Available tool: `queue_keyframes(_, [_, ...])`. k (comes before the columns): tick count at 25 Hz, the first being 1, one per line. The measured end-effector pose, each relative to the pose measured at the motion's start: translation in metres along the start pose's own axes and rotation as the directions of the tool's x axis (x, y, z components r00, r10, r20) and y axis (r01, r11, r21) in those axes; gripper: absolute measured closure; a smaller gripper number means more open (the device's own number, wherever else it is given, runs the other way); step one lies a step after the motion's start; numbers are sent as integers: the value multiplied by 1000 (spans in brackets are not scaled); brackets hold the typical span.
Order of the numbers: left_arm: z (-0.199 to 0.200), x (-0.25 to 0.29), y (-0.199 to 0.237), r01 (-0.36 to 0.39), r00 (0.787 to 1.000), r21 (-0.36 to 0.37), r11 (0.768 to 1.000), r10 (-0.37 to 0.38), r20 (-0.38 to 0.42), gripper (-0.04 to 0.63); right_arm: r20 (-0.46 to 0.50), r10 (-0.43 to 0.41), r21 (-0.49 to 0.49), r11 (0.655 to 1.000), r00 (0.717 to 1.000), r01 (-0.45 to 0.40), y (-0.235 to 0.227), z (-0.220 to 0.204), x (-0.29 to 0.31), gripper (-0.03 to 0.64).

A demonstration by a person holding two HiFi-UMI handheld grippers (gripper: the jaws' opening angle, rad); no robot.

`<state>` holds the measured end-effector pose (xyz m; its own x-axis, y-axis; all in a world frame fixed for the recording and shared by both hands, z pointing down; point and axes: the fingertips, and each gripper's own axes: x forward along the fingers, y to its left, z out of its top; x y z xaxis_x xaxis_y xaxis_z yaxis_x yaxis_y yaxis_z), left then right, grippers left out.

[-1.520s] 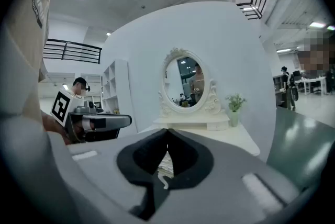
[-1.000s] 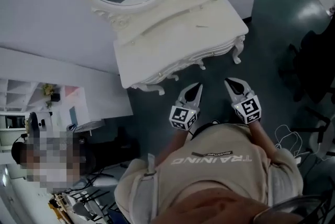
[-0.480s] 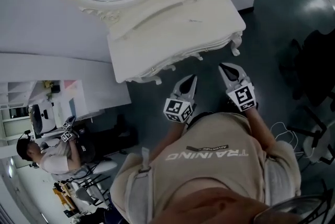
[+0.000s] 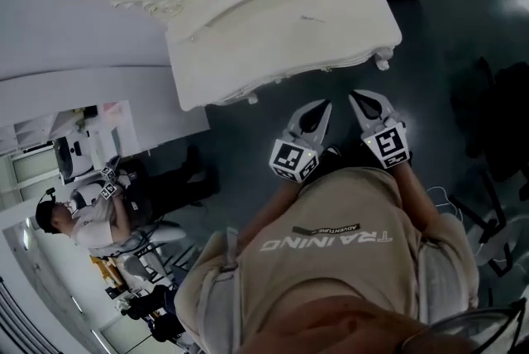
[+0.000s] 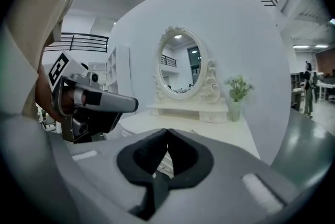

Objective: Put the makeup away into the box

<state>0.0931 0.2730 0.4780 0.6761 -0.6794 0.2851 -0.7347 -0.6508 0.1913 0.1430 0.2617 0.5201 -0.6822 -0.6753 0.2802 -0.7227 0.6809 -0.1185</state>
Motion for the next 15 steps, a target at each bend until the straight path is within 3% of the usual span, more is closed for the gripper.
queue_keyframes(4, [-9,5,29,-13,1000,17,1000,14,-22,589,-9,-7,-31,1000,1000,7,-11,5,28,614])
queue_keyframes(9, [-8,11,69,24,1000,-7,1000,-24,-15,589,-59,-44,-72,997,997,40,-14,12,53,614])
queue_keyframes(15, [12,16,131,125,992,16,992,-125,-5,589,6,-134,-143,981,991,134,-15,79,96,614])
